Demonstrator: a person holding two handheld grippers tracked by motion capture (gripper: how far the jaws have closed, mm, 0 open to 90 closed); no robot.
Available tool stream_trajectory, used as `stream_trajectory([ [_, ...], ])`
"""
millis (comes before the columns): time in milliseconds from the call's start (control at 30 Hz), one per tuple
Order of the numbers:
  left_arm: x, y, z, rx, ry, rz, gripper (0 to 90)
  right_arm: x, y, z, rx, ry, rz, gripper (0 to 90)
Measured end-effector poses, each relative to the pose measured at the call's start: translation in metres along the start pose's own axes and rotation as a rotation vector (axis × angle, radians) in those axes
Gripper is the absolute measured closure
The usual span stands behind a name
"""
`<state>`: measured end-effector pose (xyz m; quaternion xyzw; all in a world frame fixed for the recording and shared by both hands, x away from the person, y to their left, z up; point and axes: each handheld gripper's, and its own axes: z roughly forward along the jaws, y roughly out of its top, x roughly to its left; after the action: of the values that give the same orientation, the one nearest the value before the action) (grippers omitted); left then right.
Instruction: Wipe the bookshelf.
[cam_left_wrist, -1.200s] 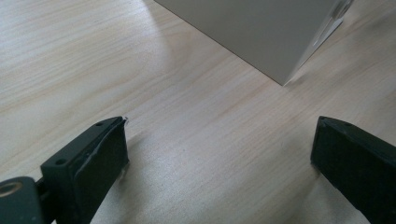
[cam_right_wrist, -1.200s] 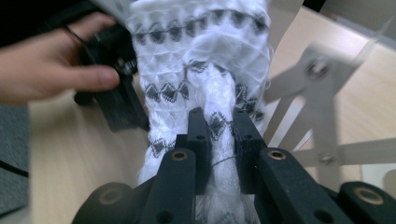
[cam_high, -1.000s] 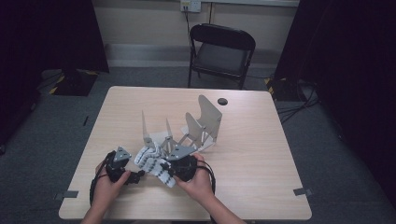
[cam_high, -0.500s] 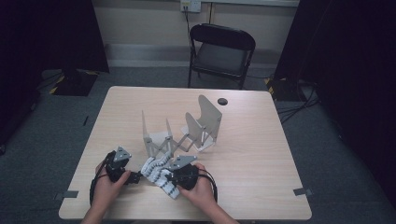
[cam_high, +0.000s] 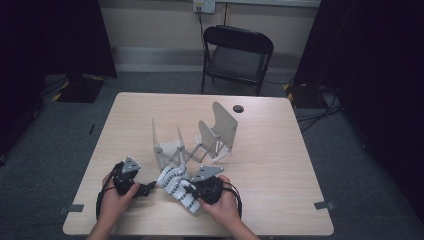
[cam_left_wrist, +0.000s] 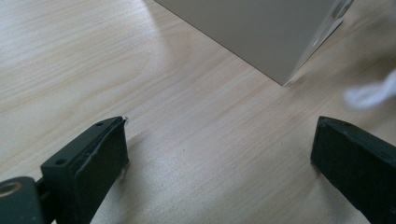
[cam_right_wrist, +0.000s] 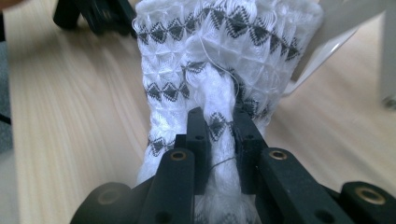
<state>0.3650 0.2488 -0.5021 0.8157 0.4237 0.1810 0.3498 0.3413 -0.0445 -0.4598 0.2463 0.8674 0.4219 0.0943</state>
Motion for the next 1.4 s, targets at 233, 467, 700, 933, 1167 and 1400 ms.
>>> stream_trajectory([
  [233, 0.0, 0.0, 0.0, -0.005, 0.002, -0.005, 3.5, 0.01, 0.034, -0.025, -0.121, -0.01, -0.039, 80.4],
  [467, -0.001, 0.0, 0.001, -0.011, 0.004, -0.015, 3.5, 0.022, 0.053, -0.007, -0.128, -0.005, -0.081, 80.2],
  [700, 0.0, 0.0, 0.0, 0.0, 0.001, -0.001, 3.5, 0.02, 0.029, 0.038, 0.01, -0.017, -0.078, 79.2],
  [933, -0.002, -0.002, -0.003, -0.001, 0.007, -0.008, 4.5, 0.01, 0.007, 0.046, 0.068, -0.003, -0.03, 73.1],
  [1167, -0.002, -0.009, -0.011, -0.007, 0.001, -0.002, 9.1, 0.0, -0.008, 0.028, 0.035, 0.031, 0.023, 49.7],
  [1400, -0.002, -0.014, -0.024, 0.03, 0.01, -0.009, 16.2, -0.017, -0.018, 0.0, -0.01, 0.036, 0.033, 58.8],
])
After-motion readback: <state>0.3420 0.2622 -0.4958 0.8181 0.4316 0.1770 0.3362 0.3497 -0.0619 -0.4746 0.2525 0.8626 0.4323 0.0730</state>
